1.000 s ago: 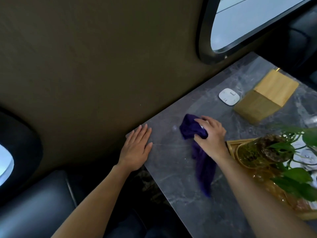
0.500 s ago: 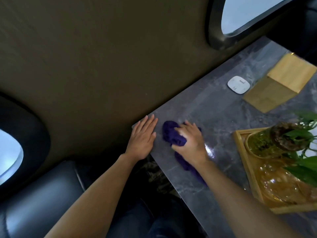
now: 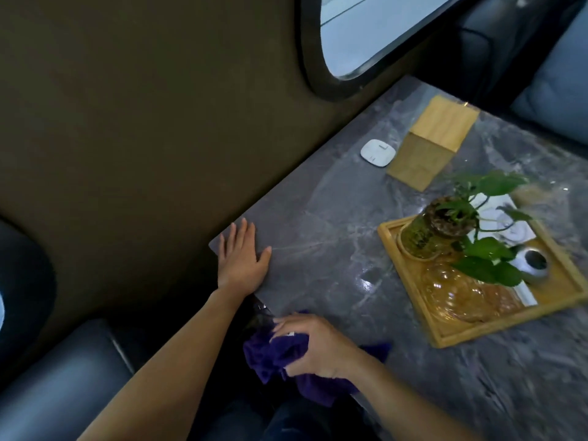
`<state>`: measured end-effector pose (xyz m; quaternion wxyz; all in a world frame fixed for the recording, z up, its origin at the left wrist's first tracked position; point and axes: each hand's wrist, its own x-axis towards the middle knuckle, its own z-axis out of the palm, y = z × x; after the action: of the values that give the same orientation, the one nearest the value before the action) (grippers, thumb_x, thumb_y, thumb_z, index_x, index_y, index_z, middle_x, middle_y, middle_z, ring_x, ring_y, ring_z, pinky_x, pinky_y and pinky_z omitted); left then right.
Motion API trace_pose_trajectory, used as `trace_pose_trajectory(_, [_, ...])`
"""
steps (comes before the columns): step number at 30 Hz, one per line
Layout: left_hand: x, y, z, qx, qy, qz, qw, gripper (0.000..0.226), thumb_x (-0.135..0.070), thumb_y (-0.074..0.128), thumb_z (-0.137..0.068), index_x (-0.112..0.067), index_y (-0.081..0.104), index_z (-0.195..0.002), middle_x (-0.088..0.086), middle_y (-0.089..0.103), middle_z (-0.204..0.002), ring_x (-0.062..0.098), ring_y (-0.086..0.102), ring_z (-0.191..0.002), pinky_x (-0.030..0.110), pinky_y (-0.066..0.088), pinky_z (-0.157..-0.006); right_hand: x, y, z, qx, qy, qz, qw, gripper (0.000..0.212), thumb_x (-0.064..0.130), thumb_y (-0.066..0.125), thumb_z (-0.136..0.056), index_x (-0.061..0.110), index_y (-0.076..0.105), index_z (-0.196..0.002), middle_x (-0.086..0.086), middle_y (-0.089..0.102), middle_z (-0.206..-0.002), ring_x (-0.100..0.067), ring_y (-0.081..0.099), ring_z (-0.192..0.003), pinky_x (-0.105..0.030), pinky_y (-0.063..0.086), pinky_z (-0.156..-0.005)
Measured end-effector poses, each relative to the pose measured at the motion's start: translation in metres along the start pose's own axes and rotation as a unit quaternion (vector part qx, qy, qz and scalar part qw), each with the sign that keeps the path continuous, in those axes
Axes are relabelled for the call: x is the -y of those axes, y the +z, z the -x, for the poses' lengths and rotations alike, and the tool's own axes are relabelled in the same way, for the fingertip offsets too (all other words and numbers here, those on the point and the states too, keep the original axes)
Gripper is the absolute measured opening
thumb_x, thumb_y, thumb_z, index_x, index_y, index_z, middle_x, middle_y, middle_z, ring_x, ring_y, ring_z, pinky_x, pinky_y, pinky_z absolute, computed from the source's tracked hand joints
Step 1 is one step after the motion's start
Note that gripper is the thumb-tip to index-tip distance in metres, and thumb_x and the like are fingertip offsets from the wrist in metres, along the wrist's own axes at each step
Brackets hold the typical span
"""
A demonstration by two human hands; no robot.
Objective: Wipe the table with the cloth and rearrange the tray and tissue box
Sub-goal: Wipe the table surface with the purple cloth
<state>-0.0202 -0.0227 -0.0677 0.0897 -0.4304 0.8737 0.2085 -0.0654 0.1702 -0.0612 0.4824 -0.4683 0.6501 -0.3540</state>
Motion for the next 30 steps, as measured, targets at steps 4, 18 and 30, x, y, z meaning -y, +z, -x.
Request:
trace_pose_trajectory(4, [-0.023,0.008,0.010,-0.025,0.030,-0.027,0.999,0.071,-0.052,0.030,-0.092,-0.013,0.008,-0.147,0.007,0.007,-0.159,0.024,0.000,-0.146,0.042,0.000,-0.120,0.006,-0.024,0.028,-0.032,0.079,-0.126,0.988,0.040,0.001,0.074,-0.060,0.011,0.069,-0.098,-0.003,0.068,-0.092,-0.004,0.060,-0.084,-0.019,0.047,-0.078])
trace_pose_trajectory(18, [-0.132,0.068,0.051,-0.052,0.200,-0.060,0.977,0.086,-0.061,0.010,-0.078,-0.008,0.021,-0.145,0.011,0.021,-0.156,0.026,0.014,-0.145,0.041,0.007,-0.120,-0.017,-0.110,0.172,-0.459,0.067,-0.209,0.861,0.047,-0.017,0.073,-0.058,0.022,0.066,-0.083,0.017,0.073,-0.066,0.006,0.062,-0.063,-0.006,0.047,-0.060])
trace_pose_trajectory(30, [-0.142,0.076,0.058,-0.072,0.163,-0.061,0.982,0.071,-0.050,0.030,-0.093,-0.006,0.014,-0.146,0.011,0.014,-0.157,0.023,0.007,-0.146,0.038,0.004,-0.120,-0.090,-0.089,0.225,-0.594,0.377,0.105,0.703,0.051,0.013,0.074,-0.071,0.011,0.058,-0.119,-0.016,0.052,-0.132,-0.035,0.039,-0.125,-0.049,0.023,-0.107])
